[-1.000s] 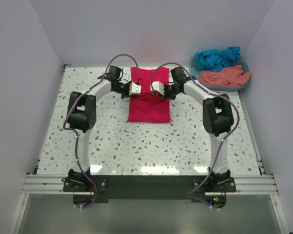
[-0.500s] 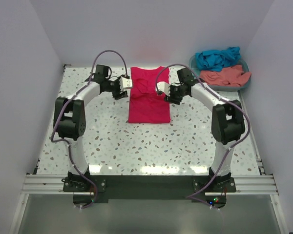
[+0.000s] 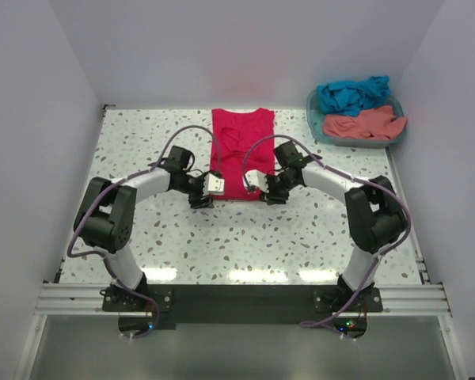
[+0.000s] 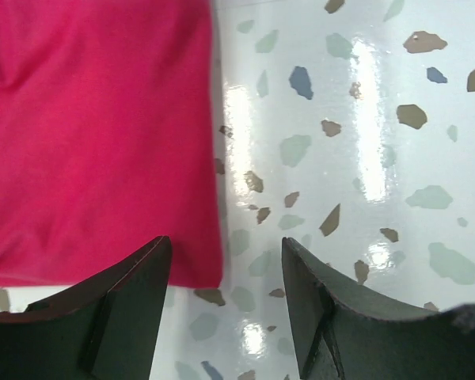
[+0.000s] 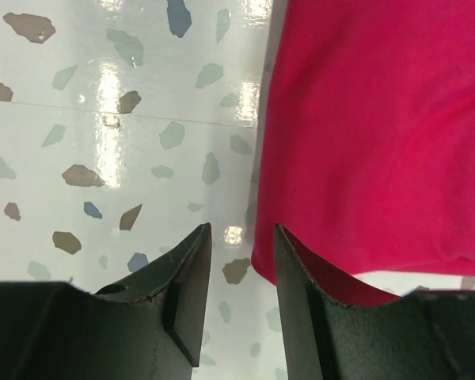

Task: Fold and stack the t-shirts
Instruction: Fold the tshirt

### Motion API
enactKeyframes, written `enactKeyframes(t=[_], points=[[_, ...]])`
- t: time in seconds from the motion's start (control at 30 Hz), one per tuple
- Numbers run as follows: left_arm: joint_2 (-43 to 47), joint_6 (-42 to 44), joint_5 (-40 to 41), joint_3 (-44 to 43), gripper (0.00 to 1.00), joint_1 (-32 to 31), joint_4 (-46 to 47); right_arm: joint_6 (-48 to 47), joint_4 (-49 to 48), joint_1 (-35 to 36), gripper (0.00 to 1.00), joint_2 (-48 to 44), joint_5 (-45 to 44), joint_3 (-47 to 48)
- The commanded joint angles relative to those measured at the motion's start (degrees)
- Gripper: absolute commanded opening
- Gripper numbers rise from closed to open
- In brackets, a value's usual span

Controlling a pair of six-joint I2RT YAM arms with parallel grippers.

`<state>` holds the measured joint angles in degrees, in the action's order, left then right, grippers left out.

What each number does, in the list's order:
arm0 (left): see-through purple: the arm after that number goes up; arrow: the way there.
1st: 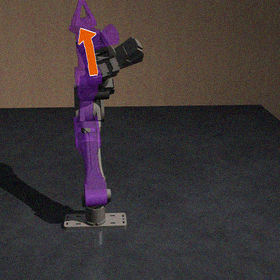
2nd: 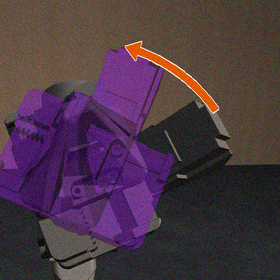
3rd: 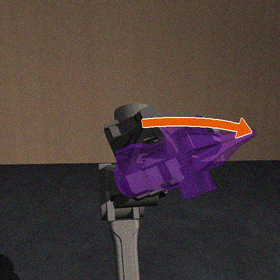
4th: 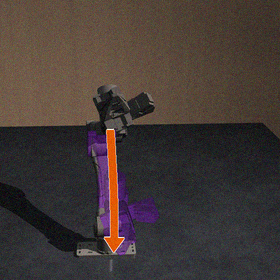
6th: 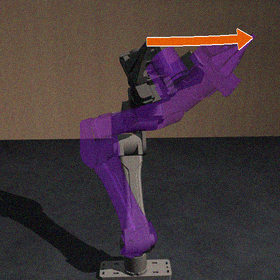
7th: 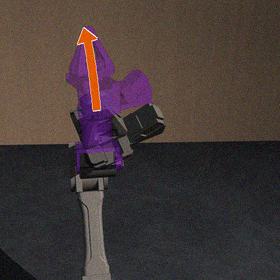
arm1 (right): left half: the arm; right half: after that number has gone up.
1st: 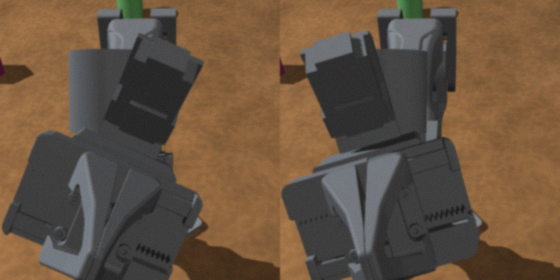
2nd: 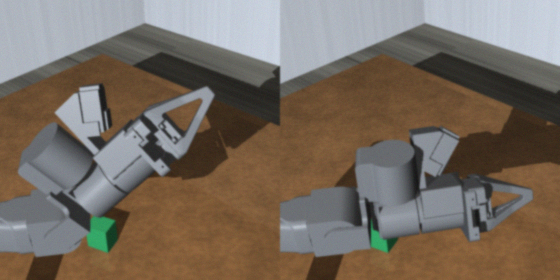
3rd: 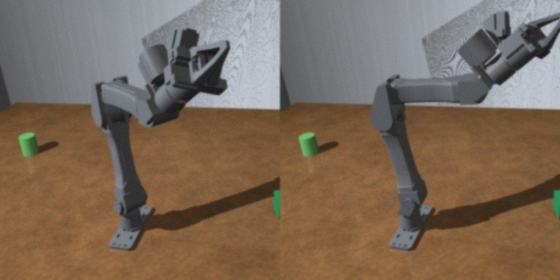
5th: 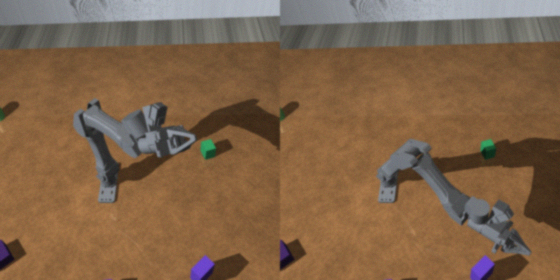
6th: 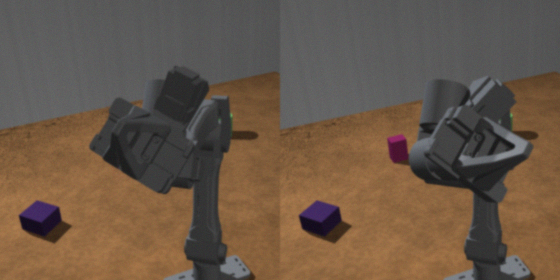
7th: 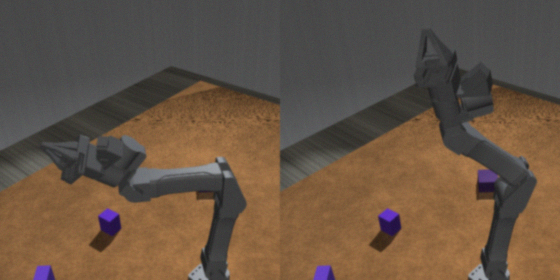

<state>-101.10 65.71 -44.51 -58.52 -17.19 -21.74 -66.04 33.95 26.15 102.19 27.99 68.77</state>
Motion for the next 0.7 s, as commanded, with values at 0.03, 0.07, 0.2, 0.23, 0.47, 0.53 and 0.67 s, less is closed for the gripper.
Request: enactKeyframes(t=[0.03, 0.07, 0.2, 0.23, 0.47, 0.53, 0.67], points=[[0.6, 1.6, 0.8, -0.1, 0.63, -0.9, 6.6, 1.3, -7.0, 1.0, 0.4, 1.5, -1.4, -0.3], [0.1, 1.6, 0.7, -0.4, 0.62, -0.9, 6.4, 1.3, -7.3, 1.2, 0.4, 1.9, -2.2, -0.6], [-1.6, 3.8, 1.9, -0.5, 0.62, -1.3, 6.3, -0.1, -8.8, 1.4, 0.4, 3.4, -4.7, -2.0], [-2.1, 4.4, 2.0, -0.5, 0.62, -1.4, 6.0, -0.2, -9.8, 1.5, 0.4, 4.0, -5.3, -2.3], [-4.8, 7.3, 4.3, -0.7, 0.5, -1.5, 5.1, 0.6, -9.6, 1.4, 0.46, 0.9, -6.0, -2.9], [-5.2, 8.5, 4.6, -1.0, 0.4, -1.5, 4.3, 1.8, -8.1, 1.4, 0.5, -0.3, -5.0, -2.1], [-4.9, 10.0, 4.2, -0.8, 0.24, -1.5, 2.6, 2.6, -5.6, 0.7, 0.51, -1.9, -3.1, 0.2]])
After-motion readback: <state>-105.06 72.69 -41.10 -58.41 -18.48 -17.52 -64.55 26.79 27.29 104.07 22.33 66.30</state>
